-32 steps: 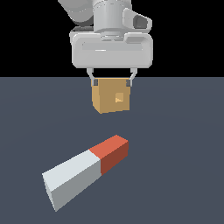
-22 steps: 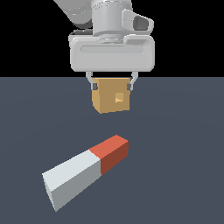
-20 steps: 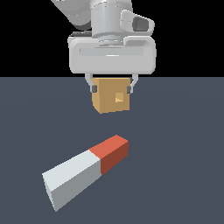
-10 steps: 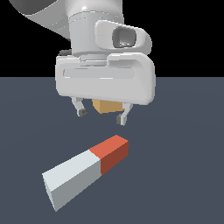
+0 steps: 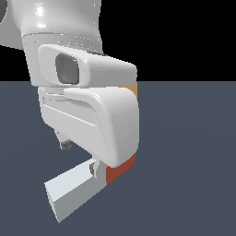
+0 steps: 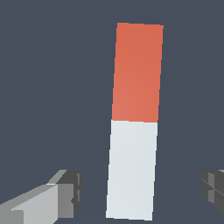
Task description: Insert the peg into the horizontal hole in a box.
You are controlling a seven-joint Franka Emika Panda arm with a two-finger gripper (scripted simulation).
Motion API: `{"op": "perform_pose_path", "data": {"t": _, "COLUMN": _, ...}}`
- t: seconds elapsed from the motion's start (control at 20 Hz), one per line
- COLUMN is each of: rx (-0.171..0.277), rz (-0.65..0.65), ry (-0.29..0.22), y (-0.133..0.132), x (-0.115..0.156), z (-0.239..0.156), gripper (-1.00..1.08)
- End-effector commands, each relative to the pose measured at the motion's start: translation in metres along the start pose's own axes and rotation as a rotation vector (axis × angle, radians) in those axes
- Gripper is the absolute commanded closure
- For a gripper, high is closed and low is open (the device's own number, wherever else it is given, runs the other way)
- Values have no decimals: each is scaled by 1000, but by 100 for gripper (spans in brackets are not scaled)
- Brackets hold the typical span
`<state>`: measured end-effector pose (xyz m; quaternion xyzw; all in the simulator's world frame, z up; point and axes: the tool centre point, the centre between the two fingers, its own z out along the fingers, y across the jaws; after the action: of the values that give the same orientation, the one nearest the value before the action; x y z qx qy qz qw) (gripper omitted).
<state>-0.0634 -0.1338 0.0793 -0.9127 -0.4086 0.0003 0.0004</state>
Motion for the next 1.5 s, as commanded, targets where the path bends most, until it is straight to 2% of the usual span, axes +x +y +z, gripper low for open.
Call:
{"op": "perform_pose_path", "data": {"t": 0.0, "rx": -1, "rz": 38, "ry": 0, "y": -1, "x": -8, "z": 5, "gripper": -92}}
{"op": "perform_pose_path", "data": {"t": 0.4, "rx": -1, "rz": 51, "ry": -1, "y": -2, "x": -12, "z": 10, "gripper": -92}}
{"op": "perform_pose_path", "data": {"t": 0.9, "rx": -1, "rz": 57, "ry": 0, "y": -3, "x": -13, "z": 51, "gripper": -92}}
{"op": "perform_pose_path", "data": {"t": 1.15, "rx": -1, "rz": 57, "ry": 0, "y": -2, "x": -12, "z": 58, "gripper": -92}}
{"op": "perform_pose_path", "data": {"t": 1.2, "rx": -1, "rz": 57, "ry": 0, "y": -2, "x": -12, "z": 58, "gripper": 108}}
{"op": "perform_pose_path", "data": {"t": 1.45, "rx": -1, "rz": 57, "ry": 0, "y": -2, "x": -12, "z": 58, "gripper": 108}}
